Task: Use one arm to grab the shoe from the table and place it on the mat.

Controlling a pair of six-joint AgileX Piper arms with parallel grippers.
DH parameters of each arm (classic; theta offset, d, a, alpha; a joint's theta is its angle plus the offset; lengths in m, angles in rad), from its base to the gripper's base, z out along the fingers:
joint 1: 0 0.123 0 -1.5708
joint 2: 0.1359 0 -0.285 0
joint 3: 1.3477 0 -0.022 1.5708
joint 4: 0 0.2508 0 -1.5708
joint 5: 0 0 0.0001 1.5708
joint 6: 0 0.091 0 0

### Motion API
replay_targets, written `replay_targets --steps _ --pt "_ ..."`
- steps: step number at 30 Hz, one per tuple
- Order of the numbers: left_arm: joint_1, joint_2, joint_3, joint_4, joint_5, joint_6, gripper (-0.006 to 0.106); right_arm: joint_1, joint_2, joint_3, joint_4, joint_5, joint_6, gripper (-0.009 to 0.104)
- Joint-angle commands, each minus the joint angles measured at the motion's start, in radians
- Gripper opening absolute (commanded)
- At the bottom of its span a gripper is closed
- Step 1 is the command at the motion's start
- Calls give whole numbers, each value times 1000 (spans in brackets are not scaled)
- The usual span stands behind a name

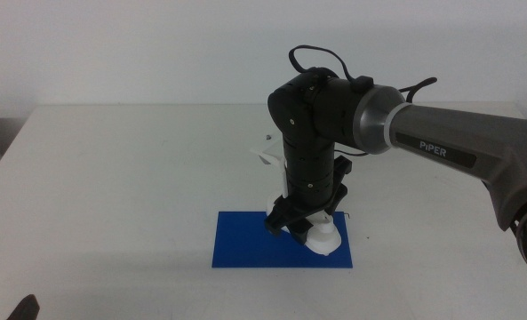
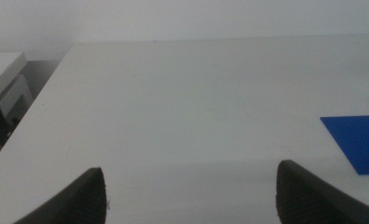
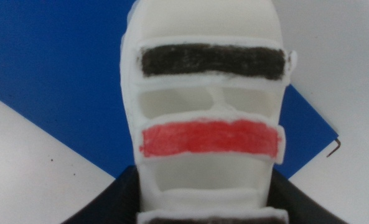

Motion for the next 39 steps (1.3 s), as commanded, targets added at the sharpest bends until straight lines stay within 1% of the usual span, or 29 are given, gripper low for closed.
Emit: replay_targets --steps 1,3,5,8,12,14,16,18,20,31,34,37,39 --pt "-4 -13 7 -8 -80 -4 94 -2 -67 -30 -29 60 -9 -4" --pt "-4 -13 7 -8 -80 -4 94 -2 -67 -30 -29 55 -17 -4" --pt "-4 -13 7 -8 -80 -4 94 -2 -67 -30 -57 11 -120 -4" --pt "-4 -13 7 -8 -80 -4 94 -2 -66 -30 -91 -19 -286 -4" --pt "-4 -13 7 -8 -80 -4 94 -2 -65 -30 -89 -58 -574 -4" --pt "-4 -13 7 -8 -80 -4 94 -1 -64 -30 -64 -77 -689 -4" --pt "-4 -13 7 -8 -80 -4 94 -1 -62 -30 -5 -92 -752 -4" --pt "-4 -13 7 -8 -80 -4 94 -1 -62 -30 47 -101 -780 -4" --pt "-4 -13 7 -8 -80 -4 94 -1 -57 -30 65 -116 -794 -4" --pt "-4 -13 7 -8 -80 -4 94 -1 -16 -30 65 -117 -792 -4" --pt "-4 -13 7 -8 -80 -4 94 -1 -16 -30 69 -115 -768 -4" --pt "-4 -13 7 -8 -80 -4 94 -1 -16 -30 70 -116 -760 0" --pt "-4 -13 7 -8 -80 -4 94 -1 -16 -30 71 -115 -759 5"
